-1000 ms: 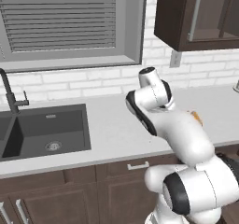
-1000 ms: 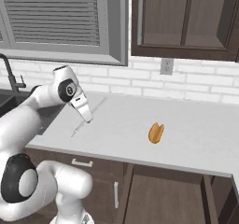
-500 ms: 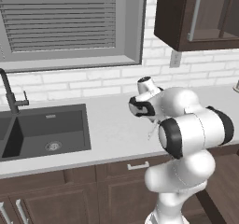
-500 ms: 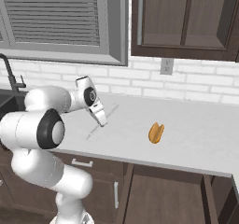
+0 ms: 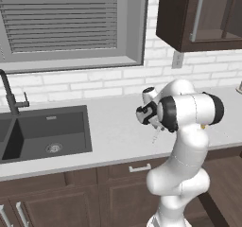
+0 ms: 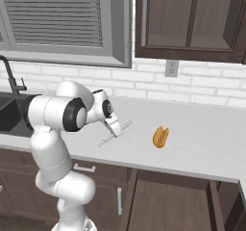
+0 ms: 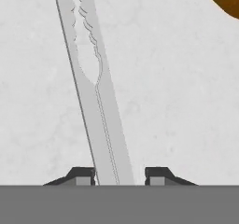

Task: Pick the tongs from the drawer and place it on the counter.

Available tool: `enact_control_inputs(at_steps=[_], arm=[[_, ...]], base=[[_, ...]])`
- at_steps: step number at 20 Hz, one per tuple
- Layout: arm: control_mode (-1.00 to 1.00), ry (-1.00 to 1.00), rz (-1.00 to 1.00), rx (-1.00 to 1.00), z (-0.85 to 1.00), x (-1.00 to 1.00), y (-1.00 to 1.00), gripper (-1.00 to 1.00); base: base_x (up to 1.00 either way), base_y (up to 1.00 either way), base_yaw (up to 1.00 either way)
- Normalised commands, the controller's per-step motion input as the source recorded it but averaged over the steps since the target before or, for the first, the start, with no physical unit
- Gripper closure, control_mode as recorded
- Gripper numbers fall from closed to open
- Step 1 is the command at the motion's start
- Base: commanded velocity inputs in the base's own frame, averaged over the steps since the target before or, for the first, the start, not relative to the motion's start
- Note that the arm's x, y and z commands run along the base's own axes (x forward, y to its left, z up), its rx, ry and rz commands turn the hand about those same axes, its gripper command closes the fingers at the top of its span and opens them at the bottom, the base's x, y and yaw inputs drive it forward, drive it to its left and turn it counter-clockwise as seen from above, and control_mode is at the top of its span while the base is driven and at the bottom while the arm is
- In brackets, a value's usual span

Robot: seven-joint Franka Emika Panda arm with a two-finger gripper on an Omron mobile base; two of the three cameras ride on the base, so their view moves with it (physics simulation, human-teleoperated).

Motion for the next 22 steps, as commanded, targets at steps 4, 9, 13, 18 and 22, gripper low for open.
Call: enact_control_inputs(at_steps=[4,9,13,18,22], arm=[[-1.0,-0.16,0.0,0.01,0.43,-0.65,0.0,-1.0],[-1.0,-0.45,0.0,0.02,0.95,-1.0,0.0,-1.0],[-1.0,-0.6,0.0,0.0,1.0,-1.0,0.0,-1.0],[-1.0,-0.53,0.0,0.0,1.0,-1.0,0.0,-1.0],[-1.0,-0.51,0.0,0.0,1.0,-1.0,0.0,-1.0]], base=[[0.0,0.0,0.0],[0.0,0.0,0.0],[0.0,0.0,0.0],[0.0,0.0,0.0],[0.0,0.0,0.0]])
